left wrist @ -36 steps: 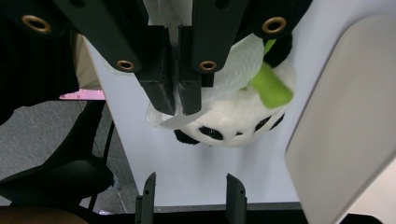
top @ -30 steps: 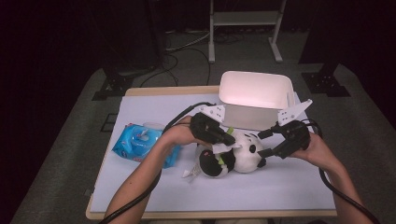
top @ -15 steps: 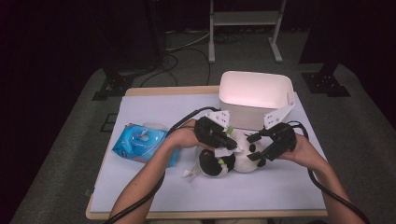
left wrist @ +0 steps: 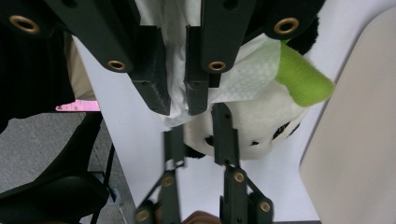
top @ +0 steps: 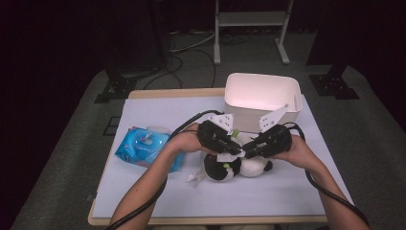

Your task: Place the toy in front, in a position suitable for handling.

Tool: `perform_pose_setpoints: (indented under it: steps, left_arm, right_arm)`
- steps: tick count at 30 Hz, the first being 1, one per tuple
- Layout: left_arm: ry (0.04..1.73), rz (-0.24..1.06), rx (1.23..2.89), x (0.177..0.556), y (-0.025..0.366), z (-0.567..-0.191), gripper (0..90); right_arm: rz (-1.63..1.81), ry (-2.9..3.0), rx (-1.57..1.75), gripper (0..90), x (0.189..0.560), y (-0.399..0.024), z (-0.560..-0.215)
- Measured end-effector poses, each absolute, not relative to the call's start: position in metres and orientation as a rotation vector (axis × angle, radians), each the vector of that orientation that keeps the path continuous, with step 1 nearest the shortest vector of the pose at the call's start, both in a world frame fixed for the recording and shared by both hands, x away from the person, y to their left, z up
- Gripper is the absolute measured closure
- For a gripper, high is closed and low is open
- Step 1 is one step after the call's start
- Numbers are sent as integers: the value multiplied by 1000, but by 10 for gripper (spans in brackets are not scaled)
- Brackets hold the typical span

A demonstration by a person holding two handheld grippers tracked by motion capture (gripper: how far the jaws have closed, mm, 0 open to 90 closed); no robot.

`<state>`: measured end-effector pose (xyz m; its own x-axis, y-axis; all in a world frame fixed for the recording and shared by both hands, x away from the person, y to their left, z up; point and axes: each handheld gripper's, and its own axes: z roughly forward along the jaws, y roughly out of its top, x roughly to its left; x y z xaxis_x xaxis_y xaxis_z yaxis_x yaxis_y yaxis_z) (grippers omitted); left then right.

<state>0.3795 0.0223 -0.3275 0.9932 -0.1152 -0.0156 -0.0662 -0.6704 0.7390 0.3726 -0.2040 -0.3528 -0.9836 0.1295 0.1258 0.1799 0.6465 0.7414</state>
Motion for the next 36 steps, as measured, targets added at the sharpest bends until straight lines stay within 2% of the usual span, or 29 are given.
perform_pose_setpoints:
  steps: [2,10,18,20,21,22,24,26,28,29,36]
  left_arm:
    - [-125,-82,2302,379,25,-326,761]
    - [-88,-62,2274,378,42,-319,699]
    - [-48,-47,2294,378,56,-320,710]
    - [-37,-51,2310,378,57,-325,725]
    - [-37,-51,2310,378,57,-325,727]
    - [-36,-59,2319,378,57,-329,736]
    - [-34,-61,2321,378,56,-331,744]
    - [-29,-61,2322,378,55,-333,744]
    - [-29,-59,2322,377,55,-334,744]
    - [-33,-59,2327,377,54,-335,744]
    - [-26,-55,2344,377,53,-338,749]
  right_arm:
    - [-1257,-2777,-227,889,374,-202,-356]
    - [-1282,-2730,-256,897,374,-215,-357]
    - [-1286,-2757,-303,892,370,-231,-346]
    - [-1283,-2759,-304,744,371,-227,-343]
    - [-1283,-2759,-304,744,371,-227,-343]
    - [-1291,-2761,-291,648,370,-221,-342]
    - [-1295,-2762,-287,647,370,-218,-342]
    - [-1276,-2782,-272,569,371,-204,-345]
    - [-1266,-2781,-259,564,372,-200,-346]
    - [-1258,-2781,-246,534,372,-194,-348]
    - [-1255,-2764,-194,508,376,-173,-351]
